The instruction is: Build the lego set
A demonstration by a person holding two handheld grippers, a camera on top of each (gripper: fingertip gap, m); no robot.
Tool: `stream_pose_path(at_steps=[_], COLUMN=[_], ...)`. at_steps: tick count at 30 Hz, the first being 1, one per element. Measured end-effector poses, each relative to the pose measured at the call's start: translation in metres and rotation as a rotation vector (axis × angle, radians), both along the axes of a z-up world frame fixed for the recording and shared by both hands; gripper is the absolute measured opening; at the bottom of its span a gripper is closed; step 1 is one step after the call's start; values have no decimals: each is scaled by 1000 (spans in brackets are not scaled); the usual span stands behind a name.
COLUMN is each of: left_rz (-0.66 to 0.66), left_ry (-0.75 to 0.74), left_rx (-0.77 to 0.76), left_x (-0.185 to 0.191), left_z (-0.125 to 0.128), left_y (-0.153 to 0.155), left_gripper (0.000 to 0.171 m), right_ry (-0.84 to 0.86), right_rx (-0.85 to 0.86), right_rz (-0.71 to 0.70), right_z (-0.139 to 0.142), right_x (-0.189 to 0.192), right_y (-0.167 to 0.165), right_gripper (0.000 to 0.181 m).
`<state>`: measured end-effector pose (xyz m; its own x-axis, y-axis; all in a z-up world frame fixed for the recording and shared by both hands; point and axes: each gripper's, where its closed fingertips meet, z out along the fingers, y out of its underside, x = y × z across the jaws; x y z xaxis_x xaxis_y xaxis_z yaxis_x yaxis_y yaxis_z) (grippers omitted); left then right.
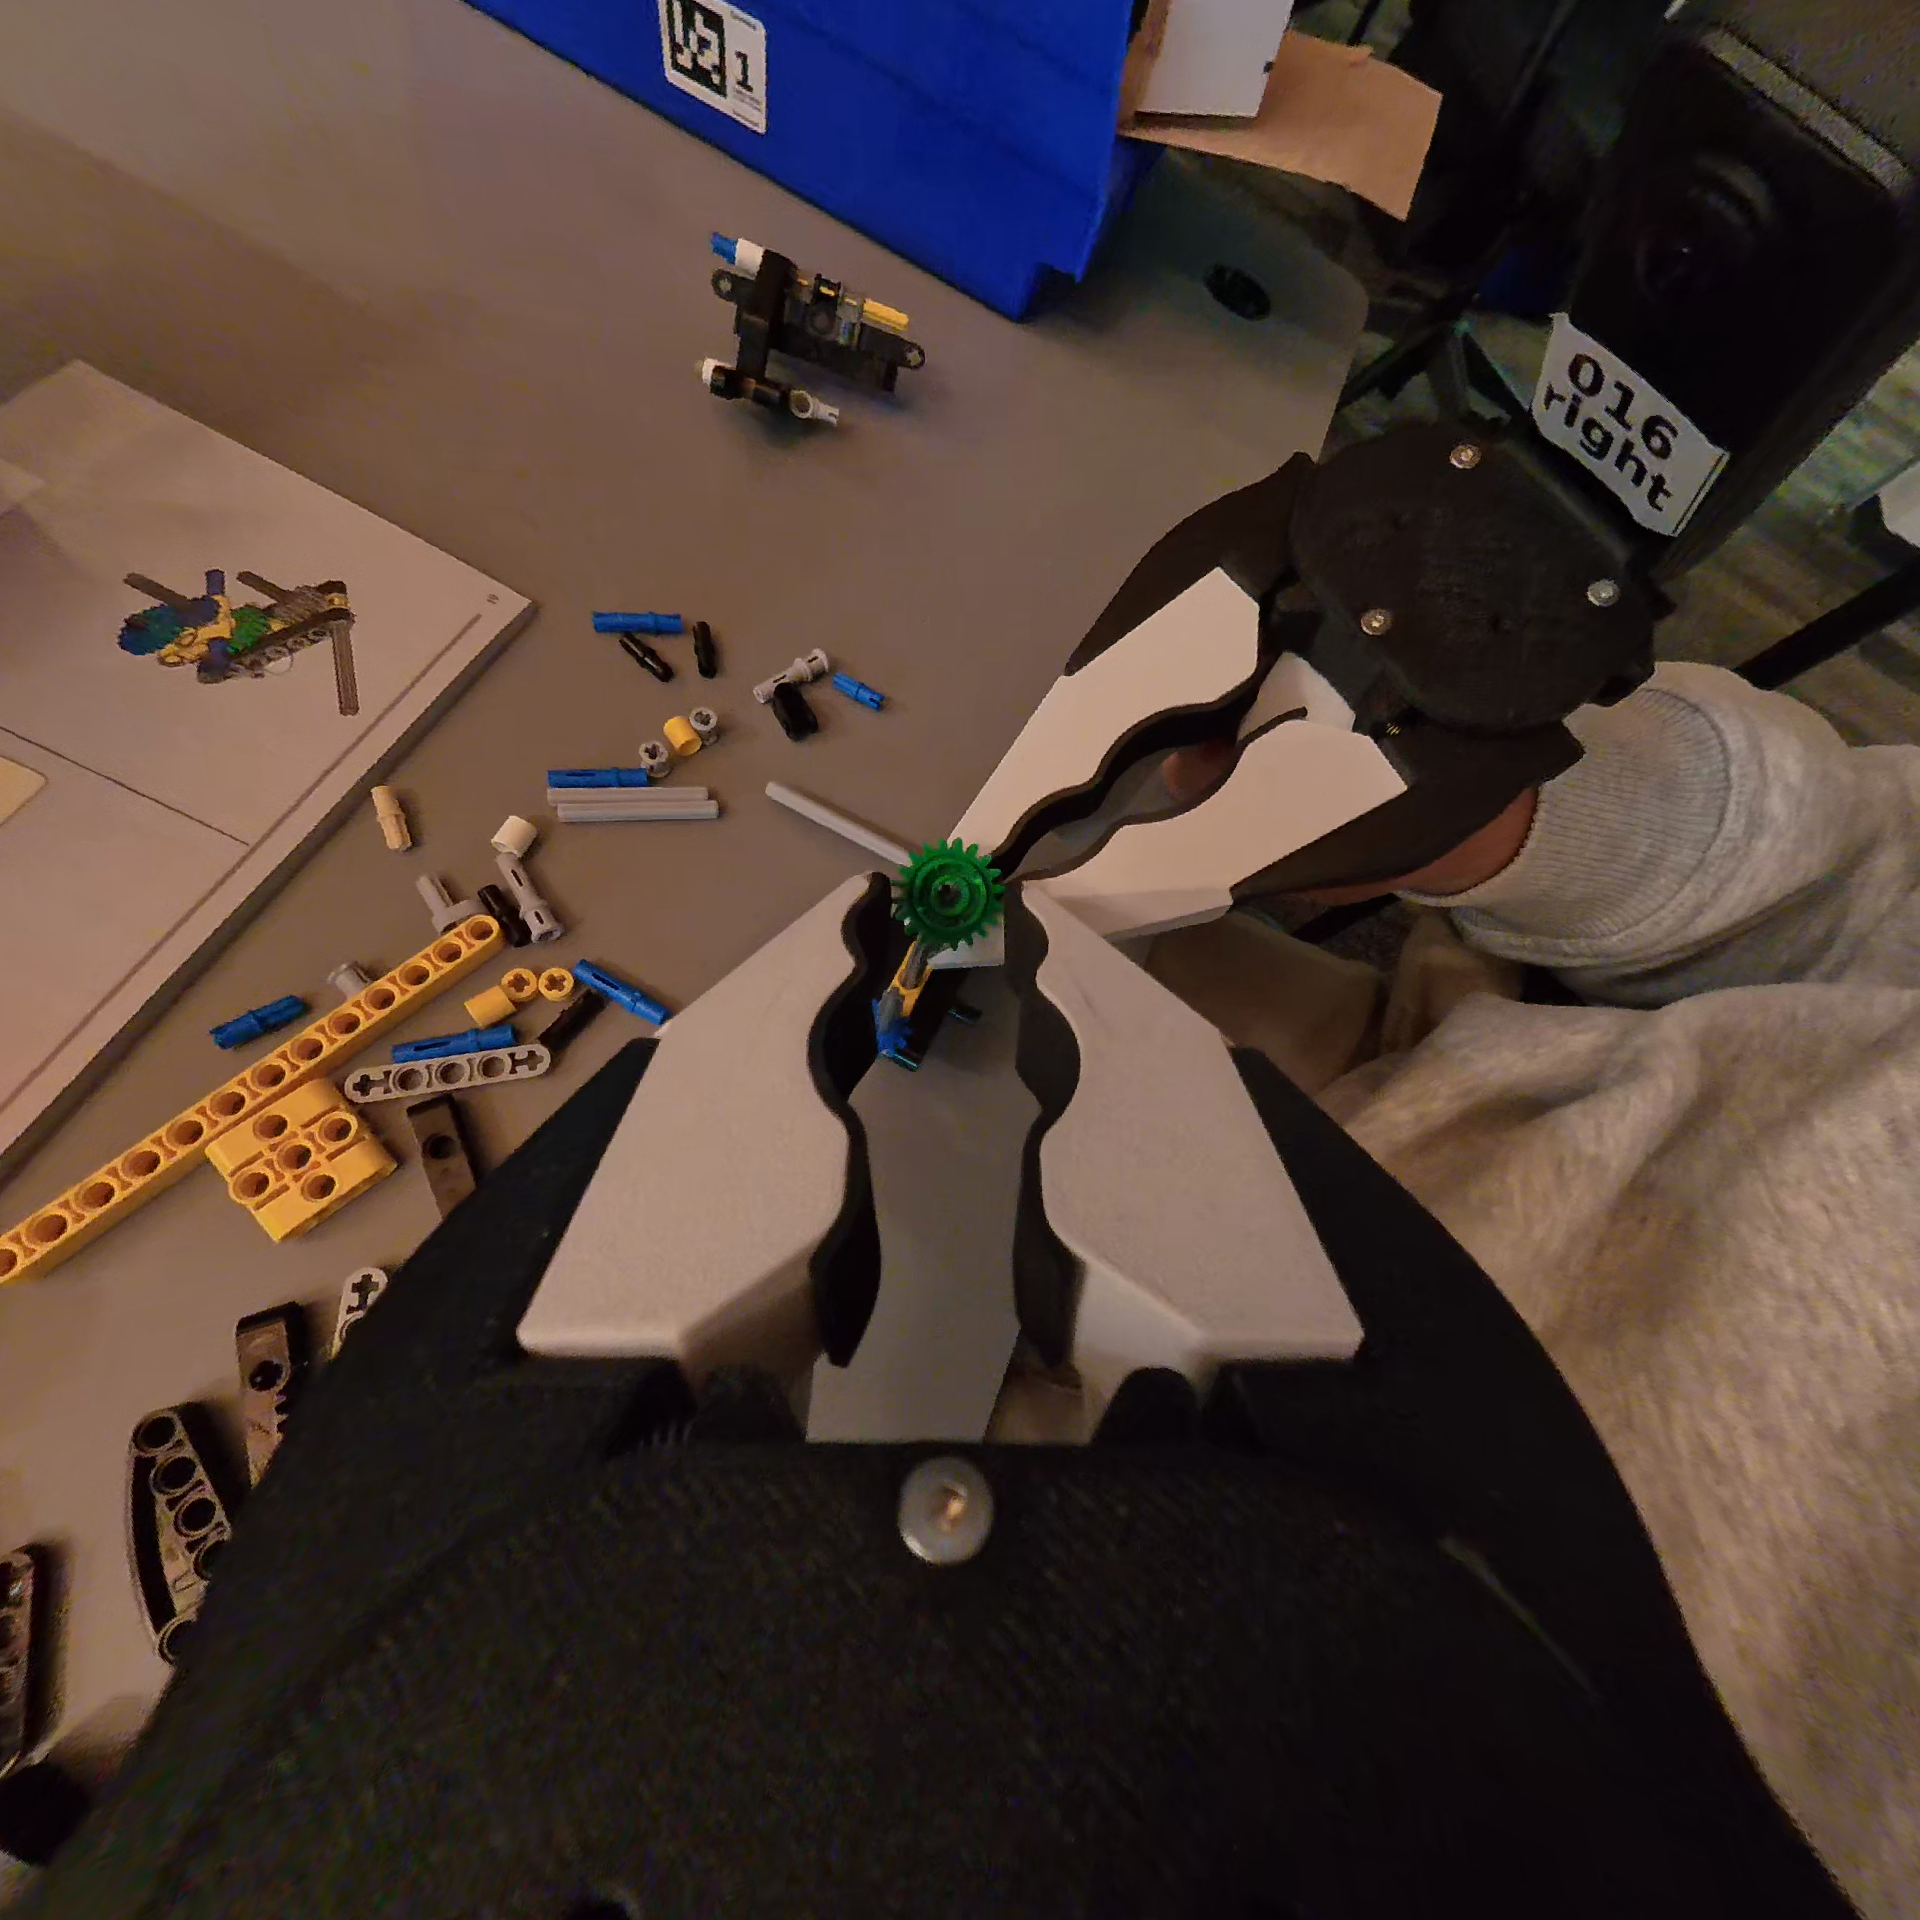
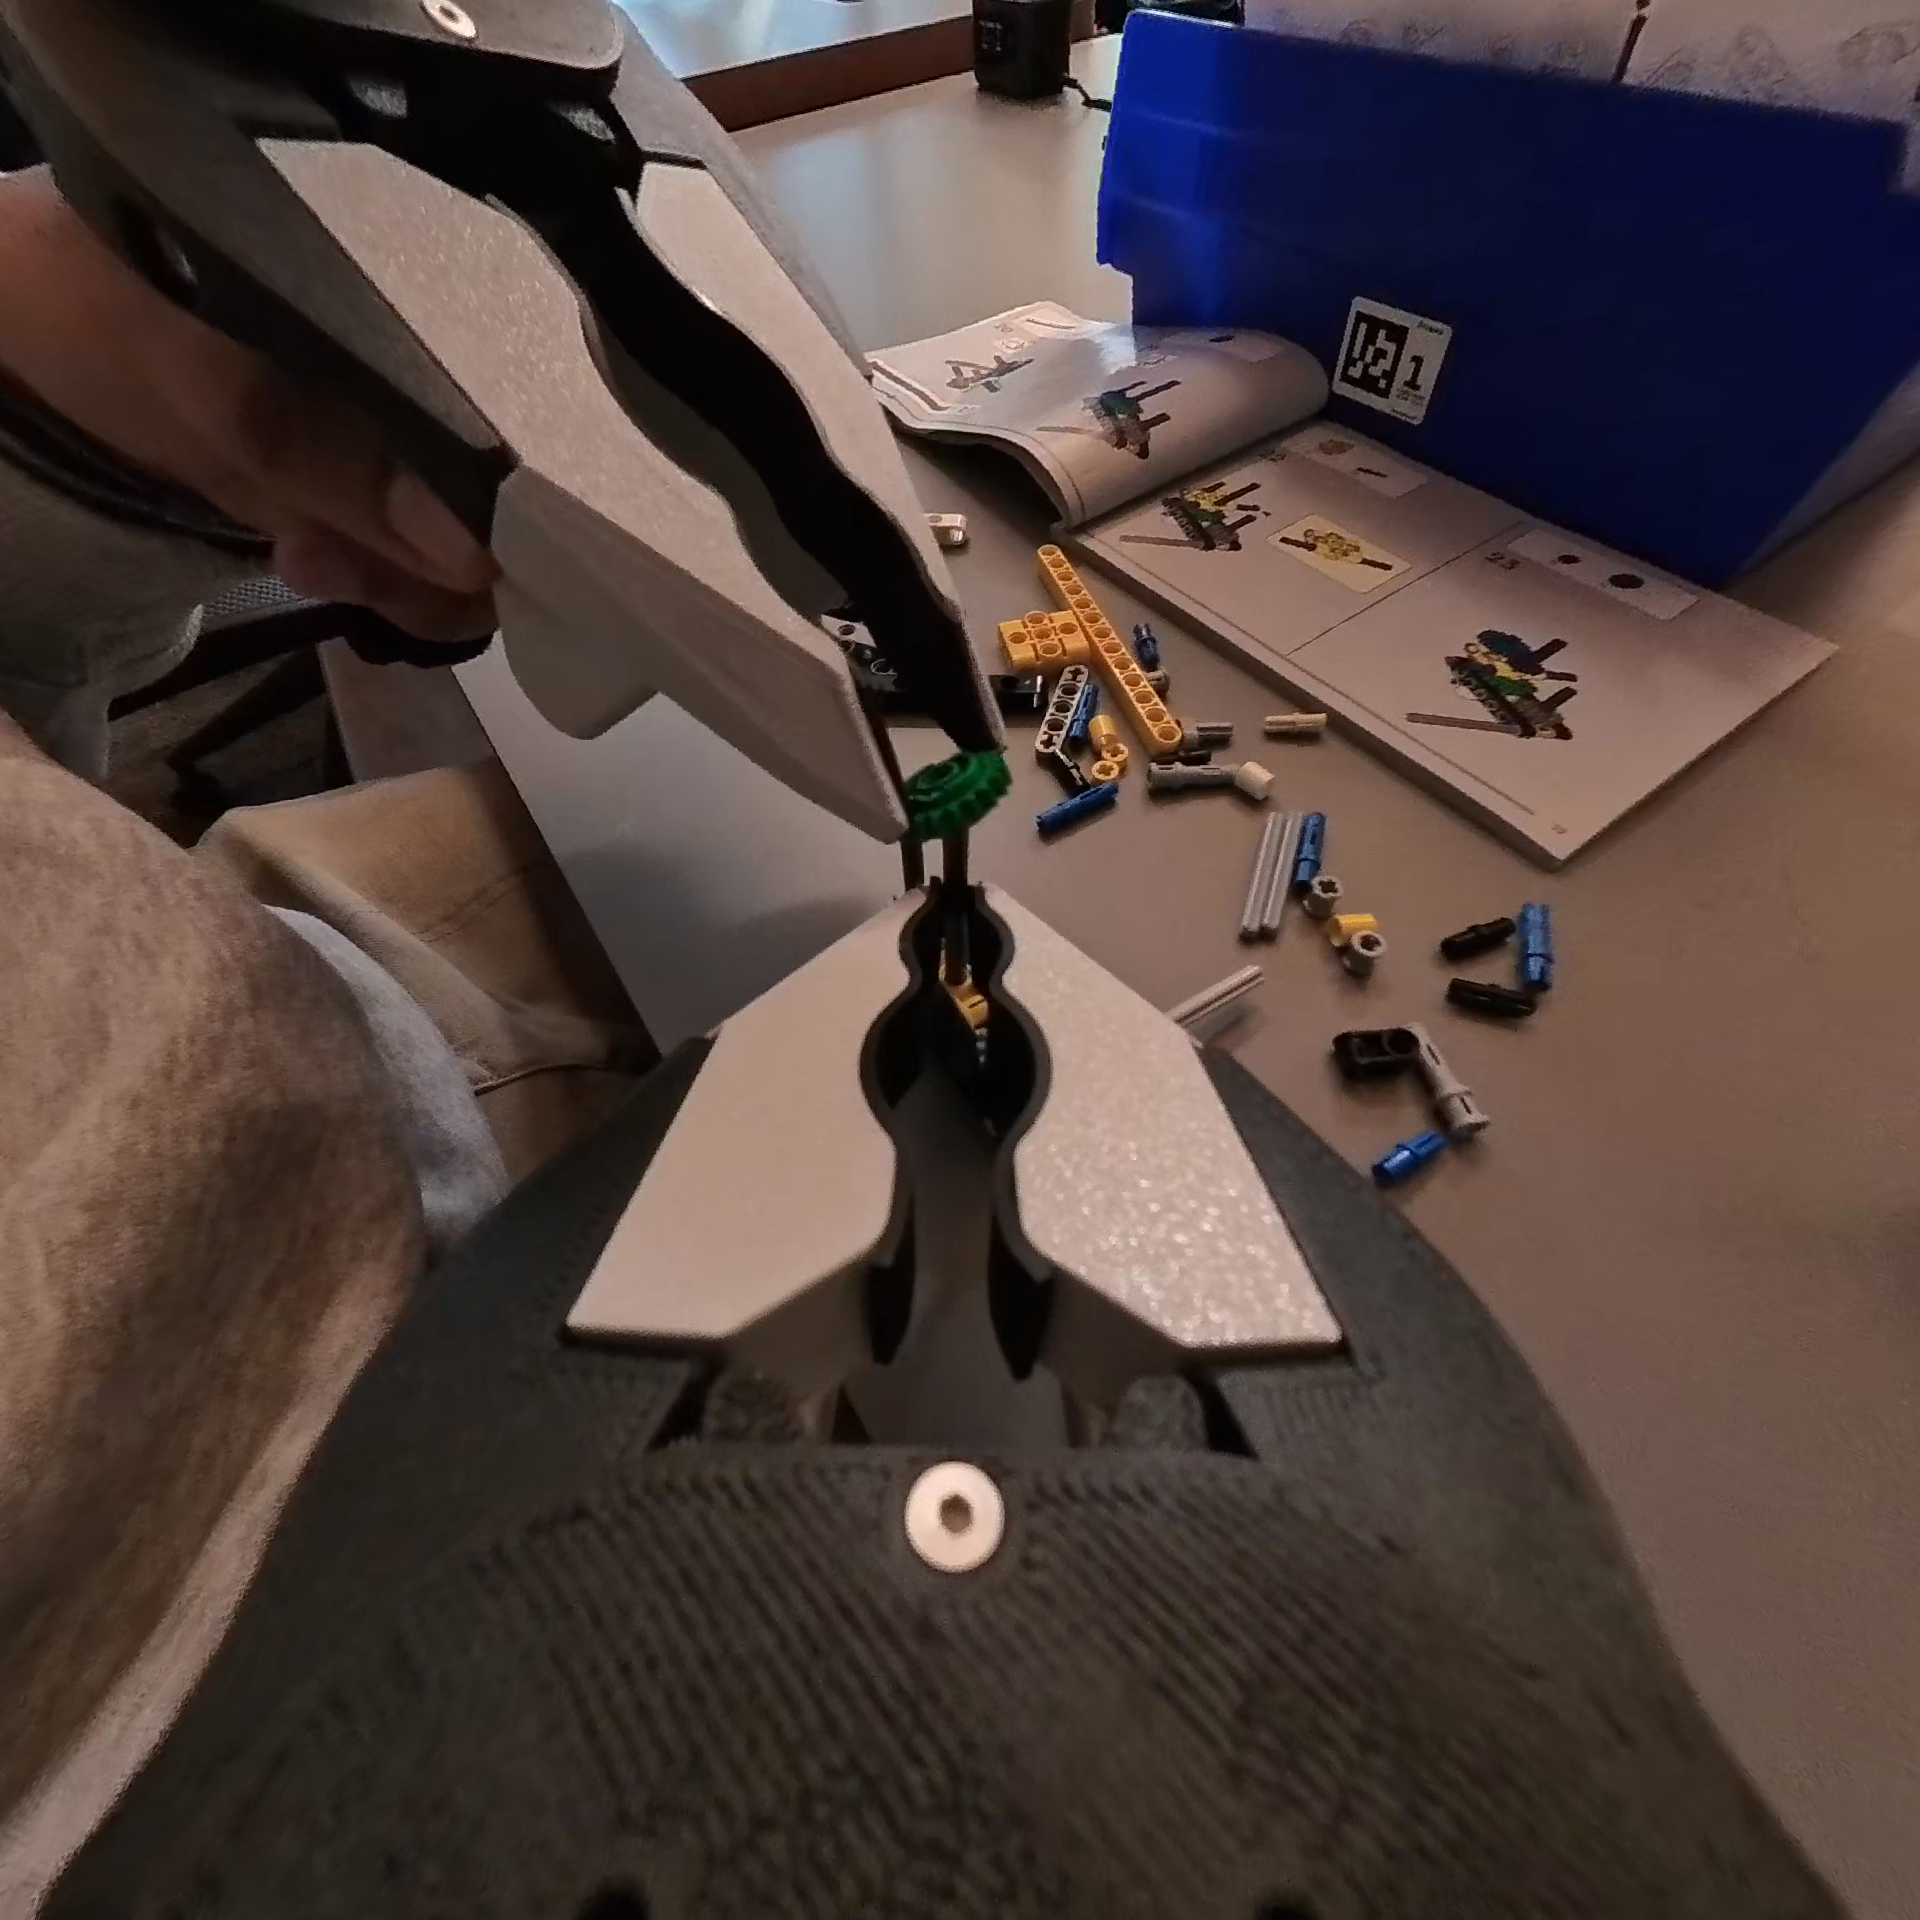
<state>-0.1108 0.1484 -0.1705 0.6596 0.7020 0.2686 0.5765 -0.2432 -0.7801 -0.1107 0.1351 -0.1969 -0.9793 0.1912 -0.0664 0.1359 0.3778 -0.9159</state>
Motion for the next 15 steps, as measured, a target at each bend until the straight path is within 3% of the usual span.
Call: stream_pose_path(at_steps=[15], left_rz=[4], left_ry=[7], left_rx=[-20], left_x=[0], left_z=[-4], left_y=[1], left_gripper=[18], right_ry=[11], right_rx=[1], right_rz=[3], right_z=[0], right_x=[1], right_y=[0], right_gripper=[3])
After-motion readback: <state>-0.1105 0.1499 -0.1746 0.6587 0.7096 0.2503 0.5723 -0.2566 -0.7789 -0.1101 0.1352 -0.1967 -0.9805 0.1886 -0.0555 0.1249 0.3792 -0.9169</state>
